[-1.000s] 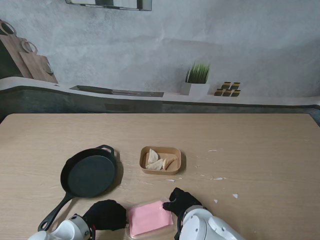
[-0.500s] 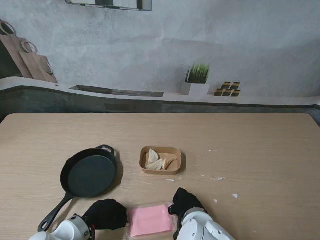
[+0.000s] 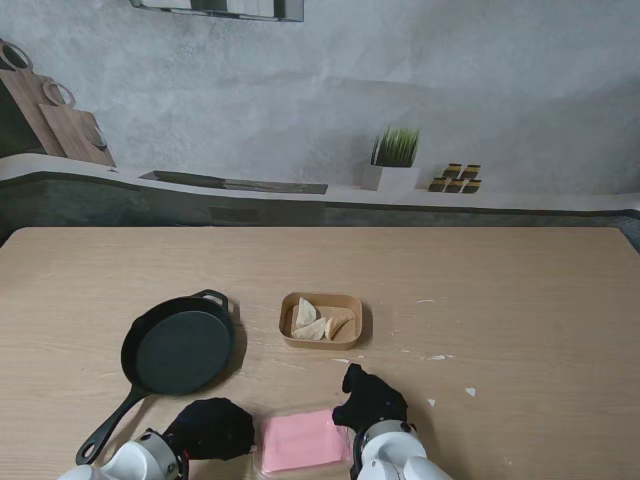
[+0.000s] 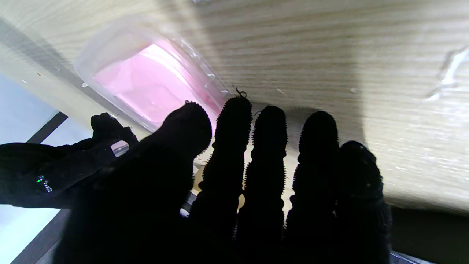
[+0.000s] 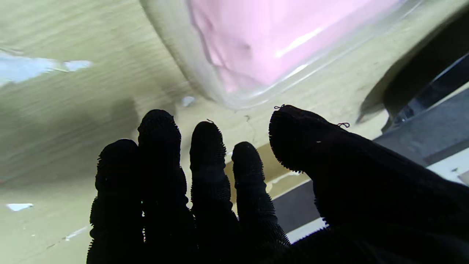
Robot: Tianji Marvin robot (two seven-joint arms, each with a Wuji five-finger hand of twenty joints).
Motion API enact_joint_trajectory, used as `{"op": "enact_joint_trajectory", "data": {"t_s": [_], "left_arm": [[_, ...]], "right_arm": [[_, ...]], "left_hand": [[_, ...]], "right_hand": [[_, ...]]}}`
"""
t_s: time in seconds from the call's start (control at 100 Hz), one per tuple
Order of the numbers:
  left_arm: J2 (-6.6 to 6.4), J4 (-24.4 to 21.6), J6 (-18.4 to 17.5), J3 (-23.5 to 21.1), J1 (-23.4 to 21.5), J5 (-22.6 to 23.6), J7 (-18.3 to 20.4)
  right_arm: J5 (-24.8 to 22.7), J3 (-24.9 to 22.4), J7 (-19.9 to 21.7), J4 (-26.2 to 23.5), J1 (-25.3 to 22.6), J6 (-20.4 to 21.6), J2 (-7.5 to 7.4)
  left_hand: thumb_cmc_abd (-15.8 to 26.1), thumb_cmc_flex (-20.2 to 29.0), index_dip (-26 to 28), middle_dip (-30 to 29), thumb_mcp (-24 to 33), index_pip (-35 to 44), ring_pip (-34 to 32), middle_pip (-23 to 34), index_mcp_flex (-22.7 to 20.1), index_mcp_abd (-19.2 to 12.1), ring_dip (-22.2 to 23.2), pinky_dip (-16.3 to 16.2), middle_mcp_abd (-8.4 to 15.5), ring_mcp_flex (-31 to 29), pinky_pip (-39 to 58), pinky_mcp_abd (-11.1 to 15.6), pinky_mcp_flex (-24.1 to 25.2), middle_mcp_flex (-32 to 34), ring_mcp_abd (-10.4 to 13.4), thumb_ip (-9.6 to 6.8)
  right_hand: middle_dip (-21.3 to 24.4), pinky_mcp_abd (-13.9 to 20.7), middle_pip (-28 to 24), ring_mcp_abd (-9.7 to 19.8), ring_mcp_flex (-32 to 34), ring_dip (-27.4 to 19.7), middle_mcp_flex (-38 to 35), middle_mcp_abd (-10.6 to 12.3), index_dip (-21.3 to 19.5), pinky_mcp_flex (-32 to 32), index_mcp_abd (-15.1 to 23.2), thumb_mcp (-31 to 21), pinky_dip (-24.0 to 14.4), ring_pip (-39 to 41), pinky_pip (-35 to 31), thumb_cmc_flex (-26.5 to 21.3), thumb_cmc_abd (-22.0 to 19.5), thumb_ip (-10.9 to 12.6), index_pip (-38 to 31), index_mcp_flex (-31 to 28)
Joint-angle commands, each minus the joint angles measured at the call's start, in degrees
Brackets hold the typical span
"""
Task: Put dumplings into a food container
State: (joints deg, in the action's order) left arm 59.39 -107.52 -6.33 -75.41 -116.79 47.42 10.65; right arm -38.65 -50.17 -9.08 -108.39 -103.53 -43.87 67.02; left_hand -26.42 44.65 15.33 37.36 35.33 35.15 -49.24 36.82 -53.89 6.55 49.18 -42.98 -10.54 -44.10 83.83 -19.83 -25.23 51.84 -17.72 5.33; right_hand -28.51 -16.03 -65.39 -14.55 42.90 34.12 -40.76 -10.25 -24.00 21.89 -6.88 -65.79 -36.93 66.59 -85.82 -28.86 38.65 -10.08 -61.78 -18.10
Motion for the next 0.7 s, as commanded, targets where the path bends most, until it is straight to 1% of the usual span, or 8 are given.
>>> {"op": "enact_joint_trajectory", "data": {"t_s": [0.0, 0.07, 0.14, 0.19, 0.27, 0.51, 0.64, 0.69], "left_arm": [[0.11, 0.58, -0.02, 0.00, -0.48, 0.39, 0.83], [0.14, 0.63, 0.04, -0.01, -0.49, 0.32, 0.73], [0.11, 0.65, 0.04, -0.03, -0.49, 0.40, 0.83], [0.10, 0.69, 0.03, -0.02, -0.49, 0.37, 0.90], [0.08, 0.71, 0.04, -0.02, -0.52, 0.44, 1.00], [-0.02, 0.78, 0.26, 0.18, -0.41, 0.42, 1.57], [-0.03, 0.81, 0.34, 0.25, -0.41, 0.39, 1.65], [-0.03, 0.79, 0.34, 0.26, -0.40, 0.39, 1.68]], "right_arm": [[2.90, -0.27, -1.11, -0.27, -0.62, 0.49, 0.13], [0.88, 0.30, -0.25, -0.25, -0.34, -0.73, -0.33], [-1.46, 1.30, 2.71, -0.42, 0.39, -3.29, -1.44], [-2.36, 1.96, 3.69, -0.17, 0.95, -4.59, -1.80], [-2.83, 2.99, 5.49, 0.14, 1.97, -6.62, -2.37], [-0.12, 6.14, 9.96, 0.86, 5.74, -12.16, -3.55], [4.55, 6.16, 10.49, 0.30, 6.52, -13.99, -3.15], [5.31, 5.15, 11.31, -0.17, 5.99, -14.14, -2.35]], "left_hand": [[-0.55, 0.12, -2.44, -1.92, 1.57, -6.05, 0.06, -3.00, 1.55, 2.45, -0.37, -1.69, -0.12, 0.53, 0.23, 2.29, 0.41, -0.95, -0.42, -0.02], [-0.86, 0.31, -2.06, -1.92, 1.47, -5.42, 0.05, -2.92, 1.11, 2.12, -0.39, -1.79, -0.19, 0.46, 0.24, 2.23, 0.37, -0.72, -0.50, 0.06], [-0.98, 0.50, -1.70, -1.94, 1.28, -4.76, 0.06, -2.91, 0.82, 2.17, -0.41, -1.87, -0.29, 0.46, 0.21, 2.17, 0.38, -0.63, -0.53, 0.15], [-1.22, 0.63, -1.32, -1.92, 1.08, -4.02, 0.02, -2.82, 0.31, 1.65, -0.42, -1.93, -0.25, 0.35, 0.16, 2.10, 0.42, -0.36, -0.56, 0.24], [-1.46, 1.13, -0.62, -1.90, 0.57, -2.27, 0.07, -2.80, -0.24, 1.39, -0.48, -2.04, -0.30, 0.27, 0.04, 1.93, 0.49, -0.07, -0.67, 0.39], [-1.80, 1.84, -0.85, -1.90, -0.09, -0.43, 0.12, -2.89, -0.63, 1.14, -0.57, -2.24, -0.28, 0.12, -0.28, 1.83, 0.89, 0.26, -0.60, 0.33], [-2.07, 2.15, -1.30, -1.96, -0.05, -0.36, 0.16, -2.98, -0.56, 1.27, -0.61, -2.31, -0.38, 0.00, -0.36, 1.81, 0.95, 0.36, -0.62, 0.28], [-2.10, 2.27, -1.47, -2.00, 0.03, -0.32, 0.16, -3.01, -0.55, 1.33, -0.63, -2.36, -0.34, -0.07, -0.39, 1.81, 1.01, 0.40, -0.61, 0.26]], "right_hand": [[-0.68, 1.67, -0.81, -3.99, -0.45, 1.00, 0.71, -1.15, 0.46, -1.50, 0.70, 0.72, -0.37, 1.51, -2.26, 2.45, -1.46, 2.05, 0.23, -0.28], [-0.73, 1.44, -0.10, -4.84, -1.37, 1.19, 1.38, -2.07, 1.07, -2.41, 0.55, 2.69, -0.85, 1.39, -1.97, 4.33, -3.37, 1.94, 1.61, -0.89], [-0.64, 1.89, 0.78, -4.98, -2.83, 1.38, 2.68, -3.12, 2.17, -3.71, 0.29, 4.55, -1.40, 1.11, -1.40, 7.34, -6.07, 1.75, 4.07, -2.75], [-0.55, 1.60, 1.16, -5.59, -3.11, 1.50, 2.64, -3.81, 3.23, -4.21, -0.30, 5.23, -1.82, 1.01, -1.19, 7.80, -6.54, 1.76, 6.45, -5.60], [-0.36, 2.03, 1.80, -5.56, -4.02, 1.47, 3.42, -4.31, 3.65, -5.13, -0.49, 6.70, -2.02, 0.57, -0.72, 9.19, -7.87, 1.59, 7.61, -6.76], [-0.19, 2.62, 2.40, -5.60, -5.68, 1.65, 4.53, -4.77, 5.57, -6.73, -1.09, 8.82, -2.58, 0.18, -0.10, 10.46, -9.60, 1.56, 12.05, -14.56], [-0.03, 4.13, 2.99, -4.61, -8.24, 1.31, 6.52, -4.04, 4.85, -9.12, -0.20, 8.25, -2.39, -1.17, 0.93, 9.78, -8.93, 1.70, 10.73, -16.47], [0.66, 4.38, 4.69, -4.20, -9.95, 0.24, 7.65, -3.94, 4.08, -10.64, -0.06, 7.61, -1.52, -4.03, 2.92, 9.26, -8.35, 1.74, 10.16, -16.73]]}}
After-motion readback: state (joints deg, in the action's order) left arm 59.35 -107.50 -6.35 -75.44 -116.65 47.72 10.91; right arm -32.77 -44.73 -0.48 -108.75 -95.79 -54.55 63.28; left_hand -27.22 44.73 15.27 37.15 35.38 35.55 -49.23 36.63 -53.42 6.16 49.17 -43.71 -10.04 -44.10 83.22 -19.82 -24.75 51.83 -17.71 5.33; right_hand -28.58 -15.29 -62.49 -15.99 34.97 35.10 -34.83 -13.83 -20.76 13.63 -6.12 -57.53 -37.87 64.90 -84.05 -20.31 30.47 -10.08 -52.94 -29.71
